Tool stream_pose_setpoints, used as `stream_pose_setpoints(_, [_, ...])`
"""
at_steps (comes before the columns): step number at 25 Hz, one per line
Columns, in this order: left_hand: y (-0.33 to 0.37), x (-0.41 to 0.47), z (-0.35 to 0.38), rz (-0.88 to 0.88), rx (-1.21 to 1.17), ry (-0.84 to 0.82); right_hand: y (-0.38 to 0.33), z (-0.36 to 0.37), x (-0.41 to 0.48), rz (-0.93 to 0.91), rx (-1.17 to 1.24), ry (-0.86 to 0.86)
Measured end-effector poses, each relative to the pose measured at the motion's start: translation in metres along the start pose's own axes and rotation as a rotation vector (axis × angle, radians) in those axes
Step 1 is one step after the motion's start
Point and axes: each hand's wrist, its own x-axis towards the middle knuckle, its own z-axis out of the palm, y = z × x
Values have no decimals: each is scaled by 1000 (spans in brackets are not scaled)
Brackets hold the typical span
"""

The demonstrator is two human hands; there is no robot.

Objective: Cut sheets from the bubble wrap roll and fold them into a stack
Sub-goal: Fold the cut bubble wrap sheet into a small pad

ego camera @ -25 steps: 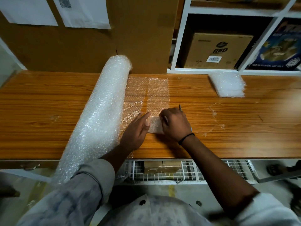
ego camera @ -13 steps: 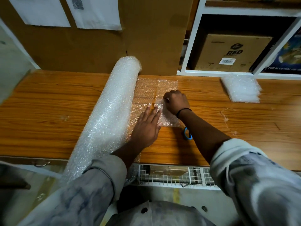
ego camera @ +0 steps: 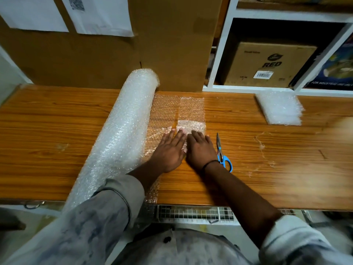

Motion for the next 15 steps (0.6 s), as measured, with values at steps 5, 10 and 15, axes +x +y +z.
stream_pose_setpoints(5, [-5, -4, -5, 79, -90, 57, 2, -2, -21, 23, 136, 62])
stream_pose_setpoints(10, [-16, -10, -10, 292, -51, 339, 9, 4, -41, -33, 153, 100])
stream_pose_setpoints(15, [-20, 0, -18, 359, -98, 409, 9, 7, -46, -71, 146, 89])
